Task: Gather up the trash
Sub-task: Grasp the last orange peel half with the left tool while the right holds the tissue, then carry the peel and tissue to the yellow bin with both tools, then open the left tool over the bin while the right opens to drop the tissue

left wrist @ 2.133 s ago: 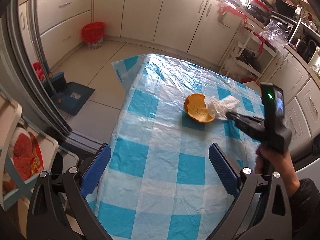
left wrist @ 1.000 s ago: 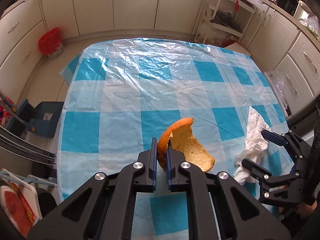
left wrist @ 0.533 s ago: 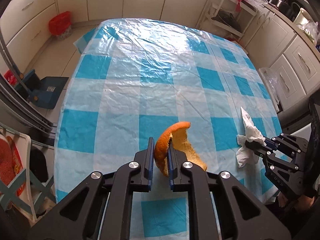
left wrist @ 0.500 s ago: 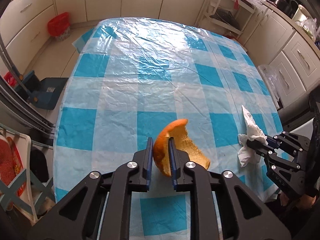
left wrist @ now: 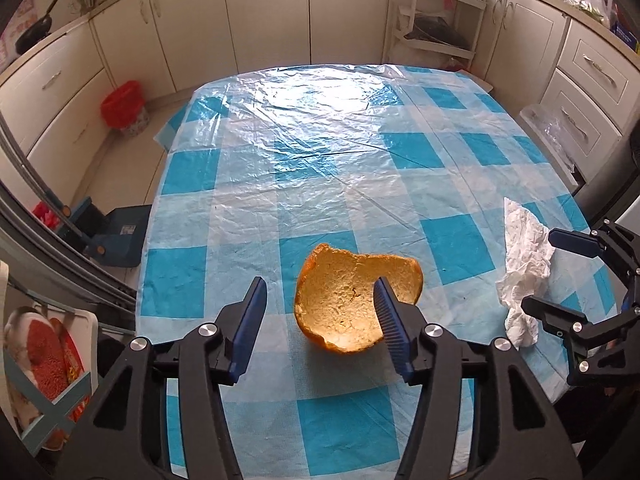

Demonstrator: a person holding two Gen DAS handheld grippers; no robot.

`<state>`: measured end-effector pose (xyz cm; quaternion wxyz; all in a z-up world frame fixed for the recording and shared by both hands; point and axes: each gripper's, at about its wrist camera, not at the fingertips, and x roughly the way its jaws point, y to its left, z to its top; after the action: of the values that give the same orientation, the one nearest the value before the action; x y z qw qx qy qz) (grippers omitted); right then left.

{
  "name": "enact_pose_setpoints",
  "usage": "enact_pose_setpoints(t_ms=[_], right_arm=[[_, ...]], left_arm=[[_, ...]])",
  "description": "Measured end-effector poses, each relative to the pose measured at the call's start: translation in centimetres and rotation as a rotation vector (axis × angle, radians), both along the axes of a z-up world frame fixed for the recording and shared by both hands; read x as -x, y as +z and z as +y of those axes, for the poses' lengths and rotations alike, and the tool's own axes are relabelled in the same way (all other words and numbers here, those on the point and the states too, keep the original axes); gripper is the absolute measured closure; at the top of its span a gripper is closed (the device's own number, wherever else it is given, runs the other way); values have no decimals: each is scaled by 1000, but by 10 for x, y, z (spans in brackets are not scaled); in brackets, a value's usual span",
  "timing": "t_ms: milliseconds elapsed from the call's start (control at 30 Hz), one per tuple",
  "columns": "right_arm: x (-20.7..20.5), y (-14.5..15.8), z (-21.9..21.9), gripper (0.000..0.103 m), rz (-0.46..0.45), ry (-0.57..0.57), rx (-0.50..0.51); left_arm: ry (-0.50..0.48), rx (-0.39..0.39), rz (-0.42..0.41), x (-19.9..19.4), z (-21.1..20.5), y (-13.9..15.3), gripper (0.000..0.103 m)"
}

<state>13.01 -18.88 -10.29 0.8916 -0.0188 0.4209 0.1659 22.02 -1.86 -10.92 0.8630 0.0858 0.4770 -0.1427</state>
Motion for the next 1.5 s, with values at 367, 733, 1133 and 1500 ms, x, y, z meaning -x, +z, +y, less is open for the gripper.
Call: enact_pose_setpoints(t_ms=[367,733,1133,1500], right_arm=[[-7,-12,8,27,20,14,48],[-4,-14,10,57,36,50,-8],[31,46,-52,95,-93,-118,-66],[106,-28,-256,95,160,-659,-95]], left_arm=[[-36,-1,14,-1,-8,-6,50],[-66,-11,29,5,-17,-11,80],[-133,218,-12,29,-50,42,99],[-379,294,50,87,-247,34,99]])
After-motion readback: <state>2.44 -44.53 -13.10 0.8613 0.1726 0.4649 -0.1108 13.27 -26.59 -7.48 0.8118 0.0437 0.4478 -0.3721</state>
